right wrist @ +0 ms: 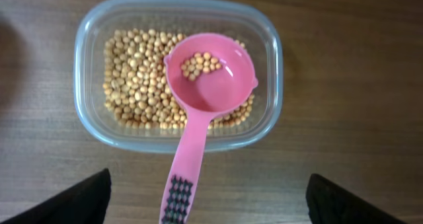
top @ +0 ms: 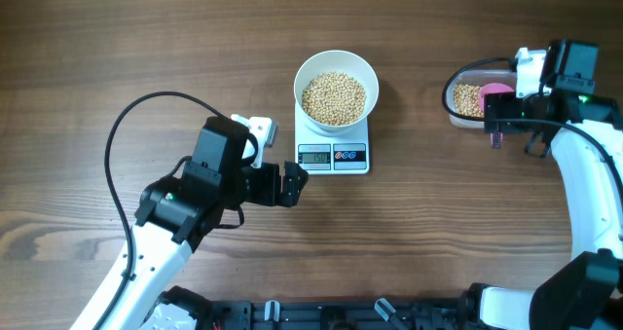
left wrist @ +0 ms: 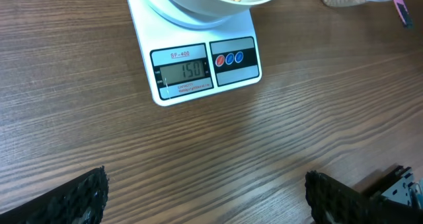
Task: Scoop item into bowl and weigh 150g on scale
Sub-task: 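Lower the pink scoop into the tub and open the right gripper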
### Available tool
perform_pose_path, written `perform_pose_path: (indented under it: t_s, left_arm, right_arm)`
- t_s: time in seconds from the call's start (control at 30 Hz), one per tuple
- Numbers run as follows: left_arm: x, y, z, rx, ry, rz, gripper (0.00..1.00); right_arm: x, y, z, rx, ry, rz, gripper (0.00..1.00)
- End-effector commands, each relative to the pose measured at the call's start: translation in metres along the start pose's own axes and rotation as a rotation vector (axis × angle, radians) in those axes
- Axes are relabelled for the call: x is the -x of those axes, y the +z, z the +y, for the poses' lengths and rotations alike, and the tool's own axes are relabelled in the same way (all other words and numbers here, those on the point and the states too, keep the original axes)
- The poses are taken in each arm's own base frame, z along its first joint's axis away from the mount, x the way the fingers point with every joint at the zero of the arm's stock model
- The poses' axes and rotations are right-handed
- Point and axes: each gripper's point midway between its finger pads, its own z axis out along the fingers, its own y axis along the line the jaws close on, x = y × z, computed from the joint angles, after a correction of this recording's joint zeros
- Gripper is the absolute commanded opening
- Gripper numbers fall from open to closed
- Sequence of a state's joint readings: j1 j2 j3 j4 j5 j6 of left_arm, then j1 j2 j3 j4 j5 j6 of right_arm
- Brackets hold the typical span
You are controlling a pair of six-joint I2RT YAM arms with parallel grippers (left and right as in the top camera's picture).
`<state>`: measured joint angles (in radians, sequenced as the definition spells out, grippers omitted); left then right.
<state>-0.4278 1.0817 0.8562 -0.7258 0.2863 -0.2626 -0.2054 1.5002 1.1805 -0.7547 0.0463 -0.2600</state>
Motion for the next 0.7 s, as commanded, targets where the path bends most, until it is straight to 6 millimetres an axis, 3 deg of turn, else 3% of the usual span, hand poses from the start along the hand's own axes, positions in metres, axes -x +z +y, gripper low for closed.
perform_pose_path:
  t_s: [0.0, 0.2, 0.43, 0.67]
  left_arm:
    - [0.004, -0.002, -0.002, -0.008, 0.019, -0.01, 1.0]
    - [0.004, -0.002, -0.002, -0.008, 0.019, -0.01, 1.0]
    - [0.004, -0.002, -0.002, -0.008, 0.019, -0.01, 1.0]
    - [0.004, -0.002, -0.002, -0.008, 0.019, -0.01, 1.0]
  right_arm:
    - [0.021, -0.025, -0.006, -0.029, 0.061, -0.113, 1.0]
    - [0.038, -0.063, -0.004, -0.008, 0.105, -0.246, 1.0]
    - [0.031, -0.104, 0.011, 0.088, 0.245, -0.307, 1.0]
    - [0.018, -0.128, 0.015, 0.112, 0.336, -0.322, 1.0]
